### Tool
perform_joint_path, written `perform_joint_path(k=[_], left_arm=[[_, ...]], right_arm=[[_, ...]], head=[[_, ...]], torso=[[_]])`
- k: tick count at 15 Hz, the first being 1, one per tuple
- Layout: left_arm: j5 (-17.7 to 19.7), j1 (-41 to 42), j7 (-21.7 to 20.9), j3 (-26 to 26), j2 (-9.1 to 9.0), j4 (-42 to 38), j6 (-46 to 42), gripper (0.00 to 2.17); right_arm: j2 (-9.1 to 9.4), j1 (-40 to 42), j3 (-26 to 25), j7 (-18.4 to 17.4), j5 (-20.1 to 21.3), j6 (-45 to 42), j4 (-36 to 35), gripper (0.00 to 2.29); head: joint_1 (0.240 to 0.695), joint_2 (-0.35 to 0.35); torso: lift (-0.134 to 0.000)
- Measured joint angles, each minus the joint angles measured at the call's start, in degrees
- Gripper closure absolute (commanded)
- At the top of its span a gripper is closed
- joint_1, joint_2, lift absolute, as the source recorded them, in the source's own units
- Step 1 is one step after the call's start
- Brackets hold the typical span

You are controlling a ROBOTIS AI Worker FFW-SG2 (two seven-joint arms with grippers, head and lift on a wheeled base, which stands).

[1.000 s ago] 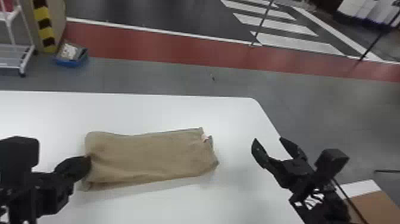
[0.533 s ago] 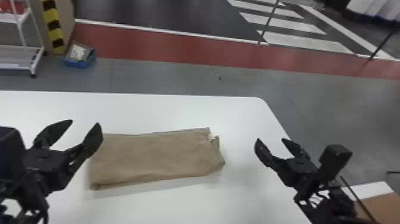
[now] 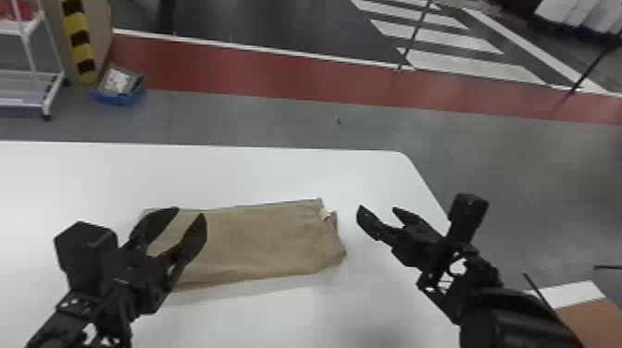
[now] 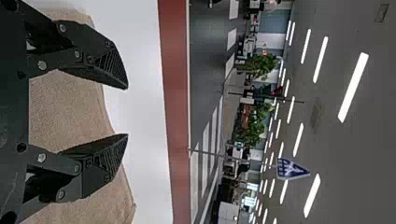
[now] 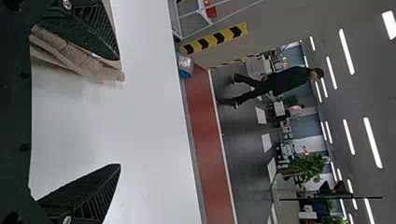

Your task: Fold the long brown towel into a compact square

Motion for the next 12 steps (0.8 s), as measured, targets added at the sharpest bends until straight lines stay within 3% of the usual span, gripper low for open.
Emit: perform_joint_path(k=[1,5,8,12], left_arm=[[-0.2,-0.9,-0.6,-0.7,-0.09,1.0,0.6,1.92],[-1.1,-3.6,-0.6,-2.2,-0.73,4.6,3.3,1.92],[-2.6,-4.8,-0.4,-2.4,-1.07,6.6,5.8,1.92],[-3.8,-5.0,0.0,-2.4,-1.05,7.2,7.5,1.92]], right_arm=[[-0.03,-0.6,0.5,0.0,0.0,0.9,0.4,0.07],[-0.62,-1.4,1.1,0.0,-1.2,3.7,1.3,0.07],[-2.23,-3.4,3.2,0.0,-1.0,9.6,1.7,0.09],[-2.65,-7.7,5.9,0.0,-0.8,18.6,2.5,0.17]], head=[[0.695,-0.326],[0.695,-0.326],[0.695,-0.305],[0.695,-0.268]], torso=[[-0.125],[-0.125],[-0.125],[-0.125]])
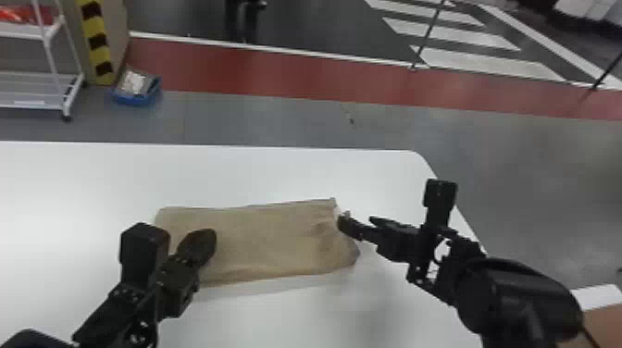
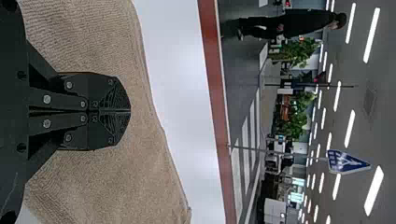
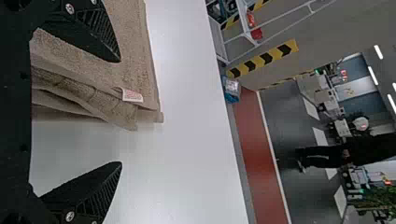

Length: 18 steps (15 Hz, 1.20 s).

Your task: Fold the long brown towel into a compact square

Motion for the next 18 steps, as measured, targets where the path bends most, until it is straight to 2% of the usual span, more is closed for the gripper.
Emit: perform_joint_path(k=[4,9,11,13,18], left_arm=[[-0.3,0.2,0.1,0.2,0.08,0.0,0.9,1.92],[-0.3,0.1,-0.2,0.1,0.0,0.2,0.9,1.92],[-0.2,0.0,-0.3,0.3,-0.01,0.3,0.9,1.92],[-0.2,-0.1,-0.4,0.4,-0.01,0.4,1.0,1.92],[-0.2,-0.3,-0.3,0.4,-0.01,0.5,1.2,1.92]], right_arm=[[-0.57,-3.4,1.1,0.0,1.1,8.5,0.7,0.27],[-1.45,-6.1,2.4,-0.1,2.1,13.5,2.7,0.29],[-1.51,-6.7,3.3,-0.1,2.8,13.9,3.0,0.29],[-1.52,-7.6,4.3,-0.1,3.3,14.6,3.1,0.41],[-1.53,-9.5,6.7,-0.4,5.6,19.9,3.4,0.4]], head=[[0.695,-0.256],[0.695,-0.257],[0.695,-0.251],[0.695,-0.245],[0.695,-0.232]], torso=[[-0.125],[-0.125],[-0.125],[-0.125],[-0.125]])
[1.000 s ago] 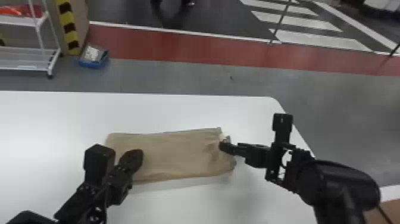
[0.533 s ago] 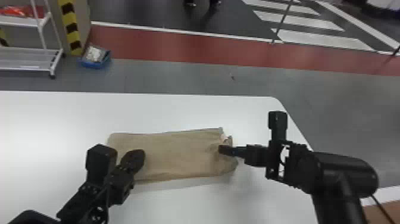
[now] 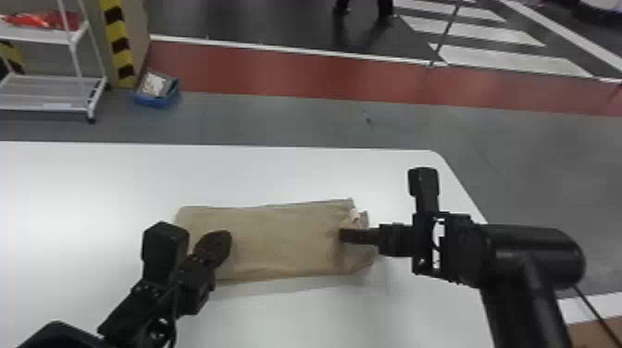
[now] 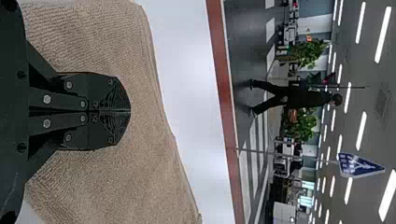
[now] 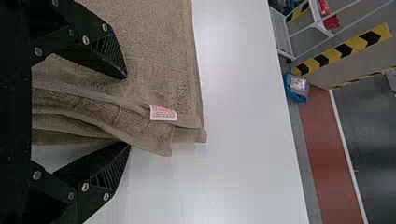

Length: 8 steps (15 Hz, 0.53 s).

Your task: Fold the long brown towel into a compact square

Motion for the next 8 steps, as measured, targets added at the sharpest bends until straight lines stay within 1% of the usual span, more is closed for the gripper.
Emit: perform_joint_path(k=[3,4,6,7,8], left_arm=[[0.0,0.0,0.1,0.0,0.0,0.0,0.1,1.92],[0.0,0.0,0.1,-0.1,0.0,0.0,0.1,1.92],[0.0,0.0,0.1,-0.2,0.0,0.0,0.2,1.92],[0.0,0.0,0.1,-0.3,0.0,0.0,0.4,1.92],[0.0,-0.1,0.1,-0.3,0.0,0.0,0.7,1.92]], right_arm=[[0.09,-0.3,1.7,-1.5,3.8,3.9,-2.2,0.41],[0.03,-0.3,2.0,-1.6,4.3,4.5,-3.0,0.53],[-0.32,-0.7,2.3,-1.3,4.6,5.3,-3.5,1.39],[-0.4,-0.9,2.4,-0.8,4.7,5.5,-3.5,1.61],[-0.41,-1.1,2.5,-0.3,4.6,5.5,-3.5,1.66]], head=[[0.695,-0.24],[0.695,-0.241],[0.695,-0.243],[0.695,-0.243],[0.695,-0.239]], torso=[[-0.125],[-0.125],[-0.125],[-0.125],[-0.125]])
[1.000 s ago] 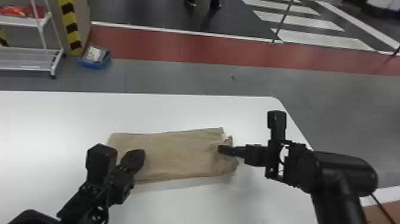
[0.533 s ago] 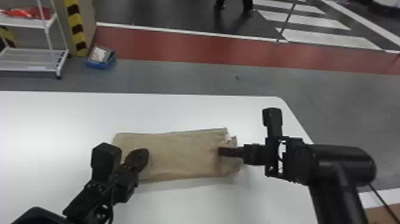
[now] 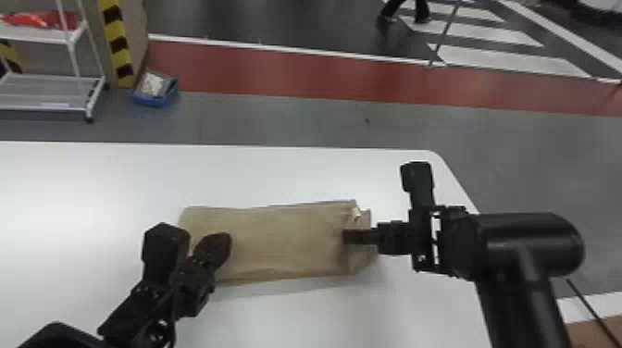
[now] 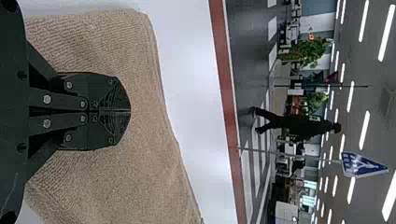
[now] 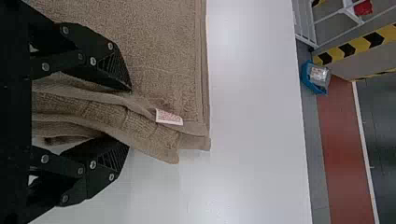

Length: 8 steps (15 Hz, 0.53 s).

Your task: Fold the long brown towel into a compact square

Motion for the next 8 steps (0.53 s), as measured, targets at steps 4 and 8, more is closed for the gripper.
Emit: perform_joint_path(k=[4,8], left_arm=[[0.0,0.0,-0.1,0.0,0.0,0.0,1.1,1.92],[0.1,0.0,-0.2,-0.3,-0.31,0.0,1.7,1.92]], right_arm=[[0.24,-0.8,-0.6,2.2,-3.0,-0.9,0.3,1.66],[2.48,-1.1,0.3,2.1,-6.0,1.2,-4.3,1.66]], head=[[0.695,-0.22],[0.695,-0.179]], torso=[[-0.125],[-0.125]])
